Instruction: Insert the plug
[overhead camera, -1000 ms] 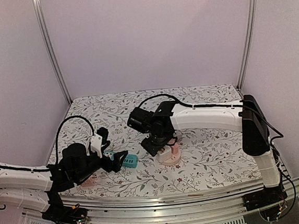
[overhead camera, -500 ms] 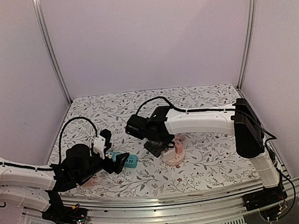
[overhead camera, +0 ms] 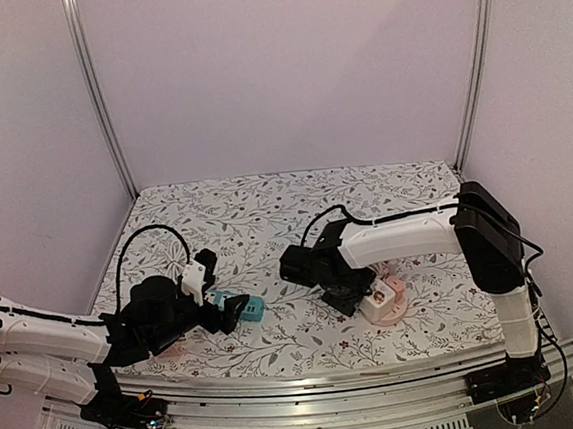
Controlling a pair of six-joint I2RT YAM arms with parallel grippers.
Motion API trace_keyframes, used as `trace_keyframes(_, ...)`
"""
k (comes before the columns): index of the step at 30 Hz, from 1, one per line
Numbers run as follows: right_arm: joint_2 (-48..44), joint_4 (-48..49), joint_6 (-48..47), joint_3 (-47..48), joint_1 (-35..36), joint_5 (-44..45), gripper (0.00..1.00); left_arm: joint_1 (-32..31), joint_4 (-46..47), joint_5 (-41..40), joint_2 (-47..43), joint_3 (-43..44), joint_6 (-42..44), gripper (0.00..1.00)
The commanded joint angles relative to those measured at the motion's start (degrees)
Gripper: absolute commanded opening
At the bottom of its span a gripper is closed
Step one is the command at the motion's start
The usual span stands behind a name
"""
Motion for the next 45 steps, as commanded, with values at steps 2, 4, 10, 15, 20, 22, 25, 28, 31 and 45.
trace_keyframes(2,-4.7,-0.4,3.1,-7.6,-2.9,-1.6,0.60,-0.3,0.5,0.1,1.6,2.1,0.0,0.96)
trace_keyframes(4,-6.2,0.1,3.6,-9.9,-3.6,-2.0,0.60,-0.3,-0.2,-0.9,1.8,2.6,-0.1,0.96)
trace_keyframes(10,-9.7,1.9,4.1,-13.0,-5.3,-2.7,0.60,-0.3,-7.5,-8.1,2.0,6.3,-2.8,0.96)
trace_keyframes(15,-12.6,5.0,2.5,-11.2,-5.4,-6.3,0.63,-0.3,-17.1,-16.0,0.1,9.4,-8.7,0.96)
trace_keyframes(20,-13.3,8.8,-0.1,-6.3,-5.4,-9.2,0.66,-0.2,-40.5,-25.4,-2.5,16.1,-21.5,0.97)
trace_keyframes(22,-13.7,11.7,-1.1,-5.4,-5.4,-10.1,0.68,-0.2,-50.0,-27.6,-2.5,19.4,-27.0,0.97)
trace_keyframes(25,-14.7,18.2,-1.5,-6.9,-6.1,-13.3,0.70,-0.2,-61.0,-28.4,-2.3,23.0,-33.6,0.99)
trace_keyframes(28,-15.0,24.6,-1.5,-9.1,-7.0,-17.0,0.72,-0.3,-69.4,-27.4,-1.2,26.1,-37.5,0.99)
trace_keyframes(31,-15.2,28.8,-1.8,-11.4,-7.6,-18.9,0.84,-0.2,-76.2,-25.8,0.6,28.3,-41.5,0.99)
trace_keyframes(45,-19.5,37.7,-4.1,-18.9,-10.3,-24.6,0.99,3.1,-95.7,-12.8,-1.8,36.0,-43.1,0.99)
